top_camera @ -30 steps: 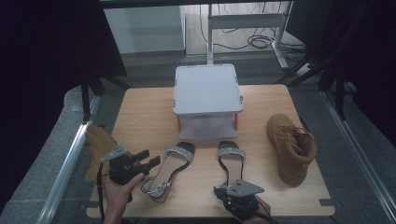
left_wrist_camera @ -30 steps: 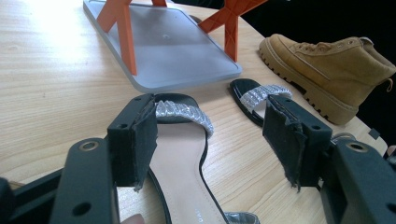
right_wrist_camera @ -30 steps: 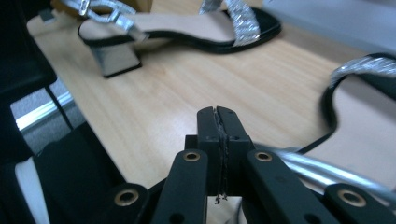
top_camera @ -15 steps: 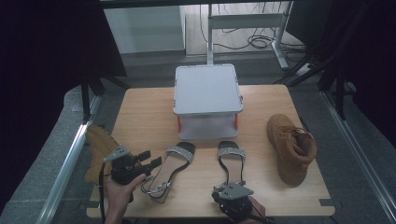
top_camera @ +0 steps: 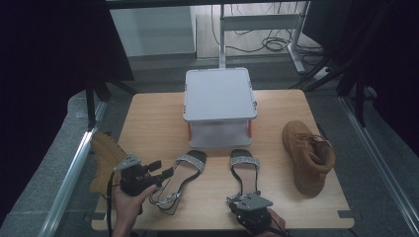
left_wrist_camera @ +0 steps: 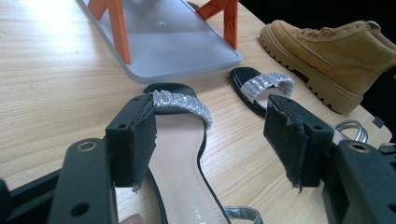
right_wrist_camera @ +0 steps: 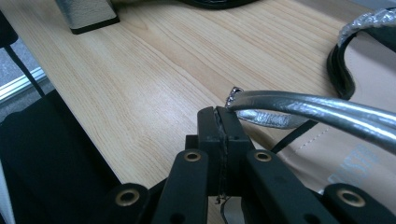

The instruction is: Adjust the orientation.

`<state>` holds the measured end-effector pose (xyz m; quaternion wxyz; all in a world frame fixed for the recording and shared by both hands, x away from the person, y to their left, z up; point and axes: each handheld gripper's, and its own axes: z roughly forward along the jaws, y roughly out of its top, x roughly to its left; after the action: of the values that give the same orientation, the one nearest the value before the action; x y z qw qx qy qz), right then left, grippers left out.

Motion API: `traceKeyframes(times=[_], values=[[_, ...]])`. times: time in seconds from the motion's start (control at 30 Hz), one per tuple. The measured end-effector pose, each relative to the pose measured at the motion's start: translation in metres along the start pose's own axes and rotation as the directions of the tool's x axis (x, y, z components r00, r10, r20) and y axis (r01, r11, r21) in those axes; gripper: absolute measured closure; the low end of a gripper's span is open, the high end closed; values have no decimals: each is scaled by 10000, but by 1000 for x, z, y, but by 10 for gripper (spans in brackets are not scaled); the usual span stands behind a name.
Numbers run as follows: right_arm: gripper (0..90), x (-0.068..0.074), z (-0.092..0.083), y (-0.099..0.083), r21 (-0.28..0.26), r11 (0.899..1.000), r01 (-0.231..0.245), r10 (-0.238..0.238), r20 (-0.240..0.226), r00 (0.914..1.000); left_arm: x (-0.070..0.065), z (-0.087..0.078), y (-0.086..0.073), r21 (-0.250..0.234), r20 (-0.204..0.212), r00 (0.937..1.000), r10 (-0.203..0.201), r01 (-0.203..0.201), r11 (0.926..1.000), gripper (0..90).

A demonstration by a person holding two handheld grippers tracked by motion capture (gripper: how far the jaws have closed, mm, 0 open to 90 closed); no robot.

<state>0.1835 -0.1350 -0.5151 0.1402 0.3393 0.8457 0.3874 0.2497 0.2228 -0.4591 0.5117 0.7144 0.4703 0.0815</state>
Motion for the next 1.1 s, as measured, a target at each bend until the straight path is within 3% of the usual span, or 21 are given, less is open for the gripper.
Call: traceKeyframes(times=[0.33,0.6,1.1], values=[[899,-9,-10,-8,-29,9997,-250,250,95,9996,0,1,-1,87,-13,10000,23,-23,10000,345],[900,-24,-22,-18,-158,9974,-699,705,466,9964,1,2,-1,169,-26,10000,30,-30,9999,343],[900,-60,-41,-37,-554,9852,-1623,1672,1012,9807,0,5,-2,306,-2,10000,73,-73,9995,341]])
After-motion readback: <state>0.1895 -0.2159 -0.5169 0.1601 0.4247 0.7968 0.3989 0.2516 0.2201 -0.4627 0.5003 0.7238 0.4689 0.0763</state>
